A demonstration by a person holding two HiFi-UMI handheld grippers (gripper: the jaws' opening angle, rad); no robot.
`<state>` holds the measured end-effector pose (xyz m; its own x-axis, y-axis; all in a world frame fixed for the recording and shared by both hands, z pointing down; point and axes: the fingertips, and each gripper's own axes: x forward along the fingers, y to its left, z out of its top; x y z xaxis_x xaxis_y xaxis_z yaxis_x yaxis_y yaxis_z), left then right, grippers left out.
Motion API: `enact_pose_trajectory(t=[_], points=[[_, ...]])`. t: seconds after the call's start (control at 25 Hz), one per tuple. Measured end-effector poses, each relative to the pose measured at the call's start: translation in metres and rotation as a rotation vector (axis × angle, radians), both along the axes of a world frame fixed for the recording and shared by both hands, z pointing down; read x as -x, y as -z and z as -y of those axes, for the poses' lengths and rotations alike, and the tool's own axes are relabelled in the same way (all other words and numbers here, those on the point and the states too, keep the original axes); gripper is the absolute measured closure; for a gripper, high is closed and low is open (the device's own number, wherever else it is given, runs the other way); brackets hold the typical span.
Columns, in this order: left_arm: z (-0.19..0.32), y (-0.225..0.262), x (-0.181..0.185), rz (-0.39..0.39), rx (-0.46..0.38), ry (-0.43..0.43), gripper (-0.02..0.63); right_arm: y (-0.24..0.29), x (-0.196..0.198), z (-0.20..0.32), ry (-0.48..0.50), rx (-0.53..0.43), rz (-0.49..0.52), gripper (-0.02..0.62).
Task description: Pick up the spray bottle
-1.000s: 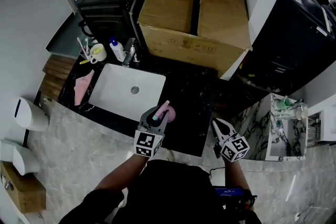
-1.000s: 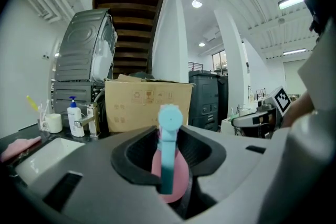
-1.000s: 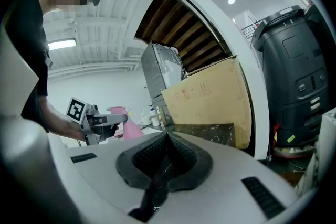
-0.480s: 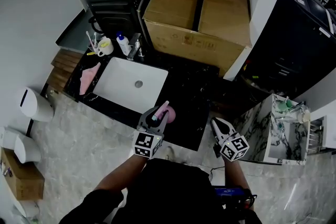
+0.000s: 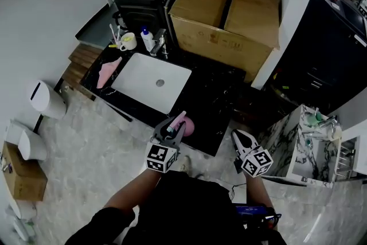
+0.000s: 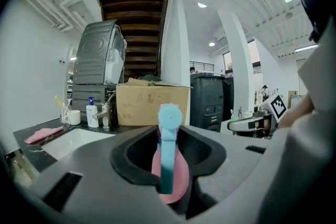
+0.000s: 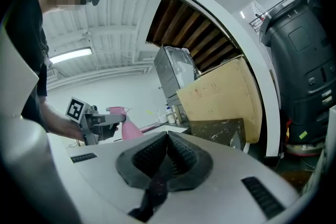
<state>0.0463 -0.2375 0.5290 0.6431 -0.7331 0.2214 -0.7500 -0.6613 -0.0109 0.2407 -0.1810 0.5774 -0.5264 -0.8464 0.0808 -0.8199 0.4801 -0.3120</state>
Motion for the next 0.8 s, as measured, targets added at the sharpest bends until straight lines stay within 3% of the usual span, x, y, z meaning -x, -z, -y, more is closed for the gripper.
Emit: enact_pose_trajectory(t=[0.4,0.8], points=[[-0.047,0.01,0.03,-0.008,-0.001,0.074,0.477,0.011,0.025,-0.023,0.086,-0.02,0.008,0.569],[-0.072,0.012,0.084,-0.011,0.01,0.159,0.477,0.026,0.067,-0.022,0.147,-0.051,0.02,0.569]])
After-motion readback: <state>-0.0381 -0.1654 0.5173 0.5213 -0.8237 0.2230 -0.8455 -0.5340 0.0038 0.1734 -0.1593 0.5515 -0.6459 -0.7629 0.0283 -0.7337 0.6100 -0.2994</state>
